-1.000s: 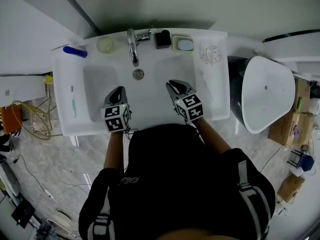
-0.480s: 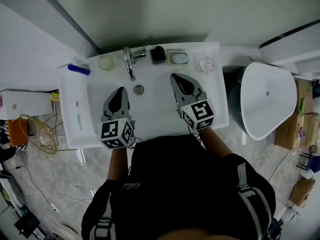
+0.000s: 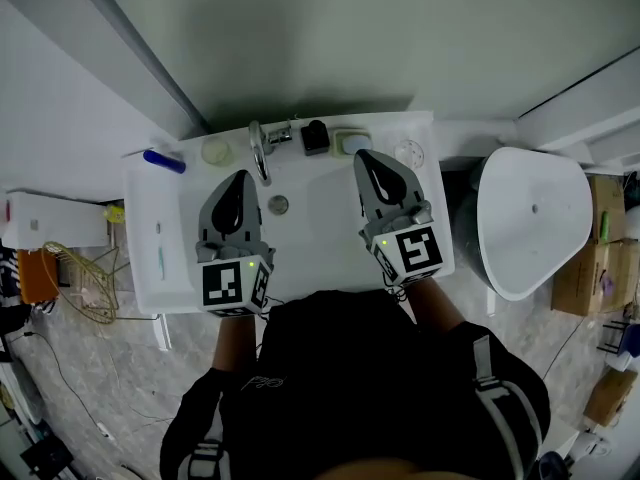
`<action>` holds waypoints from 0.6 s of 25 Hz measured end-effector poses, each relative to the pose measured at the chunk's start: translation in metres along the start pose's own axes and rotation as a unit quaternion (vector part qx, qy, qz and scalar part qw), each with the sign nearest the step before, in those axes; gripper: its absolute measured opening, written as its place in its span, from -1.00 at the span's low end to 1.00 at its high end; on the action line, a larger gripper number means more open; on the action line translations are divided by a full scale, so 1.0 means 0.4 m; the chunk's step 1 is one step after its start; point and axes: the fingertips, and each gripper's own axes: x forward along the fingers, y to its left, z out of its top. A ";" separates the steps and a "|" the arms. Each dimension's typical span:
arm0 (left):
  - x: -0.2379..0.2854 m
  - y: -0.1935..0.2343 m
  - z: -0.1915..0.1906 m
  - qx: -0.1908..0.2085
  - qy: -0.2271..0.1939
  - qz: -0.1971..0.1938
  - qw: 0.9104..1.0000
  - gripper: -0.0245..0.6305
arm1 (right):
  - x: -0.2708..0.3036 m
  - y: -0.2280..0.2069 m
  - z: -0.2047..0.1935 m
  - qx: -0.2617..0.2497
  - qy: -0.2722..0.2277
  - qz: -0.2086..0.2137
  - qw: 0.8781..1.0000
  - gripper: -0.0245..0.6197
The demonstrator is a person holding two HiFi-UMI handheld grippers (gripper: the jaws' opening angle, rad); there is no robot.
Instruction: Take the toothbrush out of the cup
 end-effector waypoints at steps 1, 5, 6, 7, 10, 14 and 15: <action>0.000 -0.008 0.006 0.000 -0.004 -0.002 1.000 -0.92 | -0.003 0.000 0.010 -0.006 -0.003 -0.001 1.000 -0.90; 0.000 -0.024 0.010 0.003 -0.006 -0.005 1.000 -0.92 | -0.012 0.000 0.025 -0.018 -0.010 -0.003 1.000 -0.90; 0.000 -0.024 0.012 0.007 -0.005 -0.005 1.000 -0.92 | -0.013 0.000 0.026 -0.018 -0.011 -0.003 1.000 -0.90; 0.001 -0.024 0.012 0.010 -0.005 -0.005 1.000 -0.92 | -0.013 -0.001 0.028 -0.018 -0.012 -0.004 1.000 -0.90; -0.001 -0.029 0.006 0.014 -0.003 -0.007 1.000 -0.92 | -0.013 -0.001 0.026 -0.019 -0.011 -0.005 1.000 -0.90; -0.003 -0.043 0.004 0.015 -0.004 -0.010 1.000 -0.92 | -0.016 0.006 0.028 -0.024 -0.012 -0.004 1.000 -0.90; -0.004 -0.046 0.006 0.016 -0.005 -0.010 1.000 -0.92 | -0.020 0.004 0.032 -0.024 -0.015 -0.005 1.000 -0.91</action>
